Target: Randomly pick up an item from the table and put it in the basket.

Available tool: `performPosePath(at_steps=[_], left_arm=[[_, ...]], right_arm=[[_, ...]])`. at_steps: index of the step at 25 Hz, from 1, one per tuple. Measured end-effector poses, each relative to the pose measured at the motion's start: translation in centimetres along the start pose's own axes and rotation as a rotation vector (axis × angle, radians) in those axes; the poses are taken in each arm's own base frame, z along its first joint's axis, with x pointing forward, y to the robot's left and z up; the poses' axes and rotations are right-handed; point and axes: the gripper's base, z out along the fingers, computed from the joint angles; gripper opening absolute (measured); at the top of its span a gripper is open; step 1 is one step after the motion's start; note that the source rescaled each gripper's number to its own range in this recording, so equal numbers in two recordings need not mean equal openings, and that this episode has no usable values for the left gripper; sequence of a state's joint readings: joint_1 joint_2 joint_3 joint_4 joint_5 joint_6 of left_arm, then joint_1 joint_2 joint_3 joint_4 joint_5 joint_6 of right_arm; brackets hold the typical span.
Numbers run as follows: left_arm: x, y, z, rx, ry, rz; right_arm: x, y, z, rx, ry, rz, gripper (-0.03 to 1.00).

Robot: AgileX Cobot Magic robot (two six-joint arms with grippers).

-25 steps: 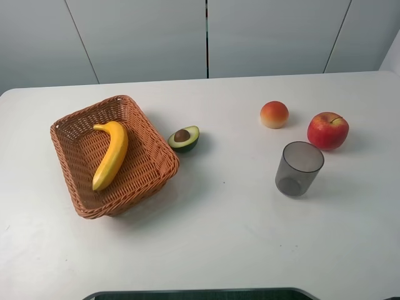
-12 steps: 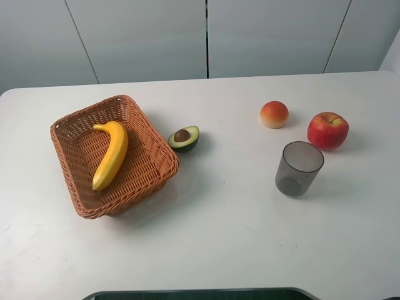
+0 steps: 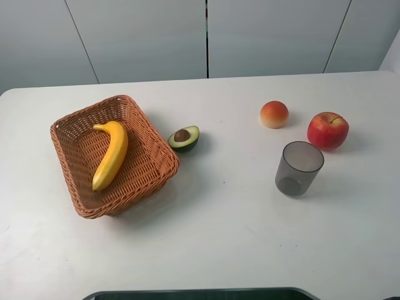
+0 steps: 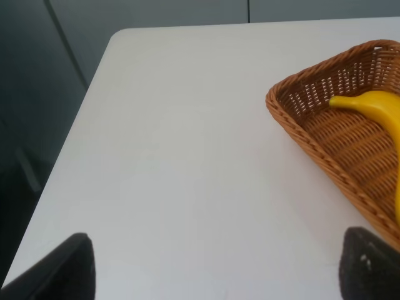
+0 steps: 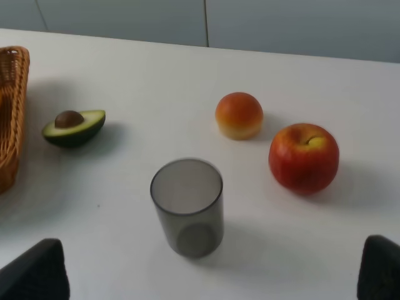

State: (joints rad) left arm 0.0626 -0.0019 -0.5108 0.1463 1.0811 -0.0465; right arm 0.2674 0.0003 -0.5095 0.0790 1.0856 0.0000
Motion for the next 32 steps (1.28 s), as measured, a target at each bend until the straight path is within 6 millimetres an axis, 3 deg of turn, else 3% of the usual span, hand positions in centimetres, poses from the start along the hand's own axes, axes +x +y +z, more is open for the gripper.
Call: performPosePath(at_steps=[21, 32], left_arm=[[0.00, 0.00, 0.00, 0.000, 0.000, 0.000], [0.00, 0.00, 0.00, 0.000, 0.000, 0.000]], right_arm=[[0.14, -0.38, 0.11, 0.047, 0.006, -0.018, 1.00], [0.12, -0.38, 0.15, 0.263, -0.004, 0.091, 1.00]])
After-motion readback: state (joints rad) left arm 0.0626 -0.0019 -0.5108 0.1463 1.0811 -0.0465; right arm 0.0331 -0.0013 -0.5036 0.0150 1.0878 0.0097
